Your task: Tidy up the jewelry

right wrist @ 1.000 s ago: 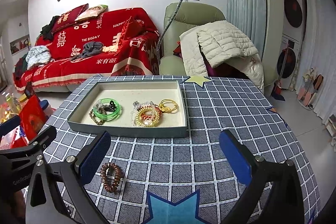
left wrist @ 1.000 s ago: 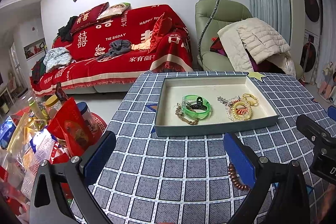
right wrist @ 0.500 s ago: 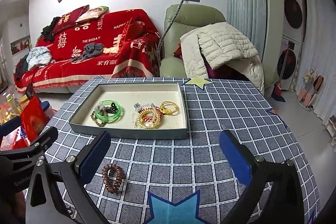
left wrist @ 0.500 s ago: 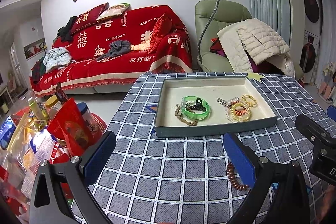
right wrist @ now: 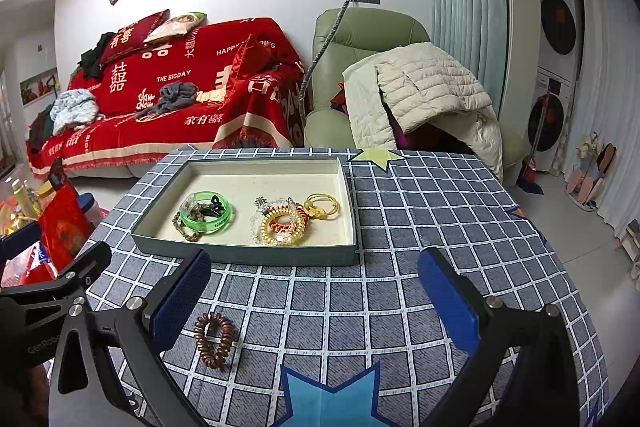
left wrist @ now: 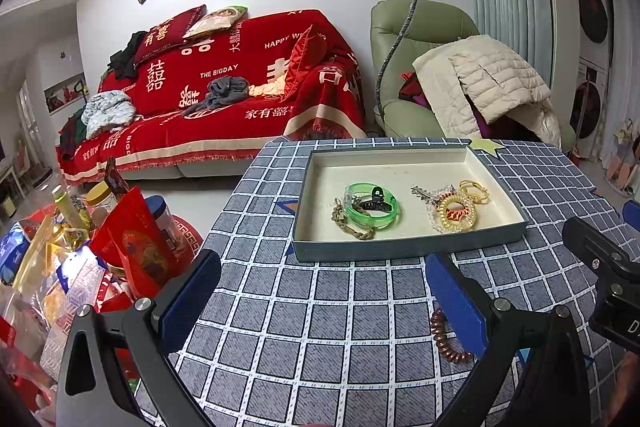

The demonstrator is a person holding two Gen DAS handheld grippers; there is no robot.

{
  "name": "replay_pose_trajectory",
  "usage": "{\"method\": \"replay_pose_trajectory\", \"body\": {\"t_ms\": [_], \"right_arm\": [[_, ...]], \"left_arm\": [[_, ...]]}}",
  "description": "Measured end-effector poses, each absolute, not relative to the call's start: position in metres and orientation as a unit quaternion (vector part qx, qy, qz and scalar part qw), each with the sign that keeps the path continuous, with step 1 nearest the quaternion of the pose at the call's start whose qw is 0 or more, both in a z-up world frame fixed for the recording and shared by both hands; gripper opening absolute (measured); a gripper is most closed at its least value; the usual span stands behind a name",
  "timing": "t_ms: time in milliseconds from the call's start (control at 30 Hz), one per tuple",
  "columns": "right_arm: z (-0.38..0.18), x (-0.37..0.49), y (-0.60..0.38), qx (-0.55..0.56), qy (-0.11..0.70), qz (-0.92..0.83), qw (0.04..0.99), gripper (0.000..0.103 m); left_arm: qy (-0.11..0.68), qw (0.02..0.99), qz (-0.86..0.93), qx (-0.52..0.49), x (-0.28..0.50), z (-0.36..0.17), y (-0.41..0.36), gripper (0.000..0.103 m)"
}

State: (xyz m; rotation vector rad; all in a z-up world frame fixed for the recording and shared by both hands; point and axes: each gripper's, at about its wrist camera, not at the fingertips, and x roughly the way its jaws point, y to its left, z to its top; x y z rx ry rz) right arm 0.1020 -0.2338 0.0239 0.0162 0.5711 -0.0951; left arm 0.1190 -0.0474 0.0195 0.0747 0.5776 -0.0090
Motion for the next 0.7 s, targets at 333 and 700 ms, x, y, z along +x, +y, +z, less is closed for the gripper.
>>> {"method": "replay_pose_trajectory", "body": {"t_ms": [333,700], "right_arm": [[0.0245,0.1014,-0.2336,0.008,0.281,-0.047,0.959,0.103],[0.024,0.1013,-0.2331,0.008,0.282,-0.047,0.958,0.103]], "left_arm": [[0.286,0.958,-0.005,0.035,0.1187,0.0196,-0.047,0.103],[0.287,0.957,-0.005,0.034,0.1186,0.0194,-0.0474,0.103]]}}
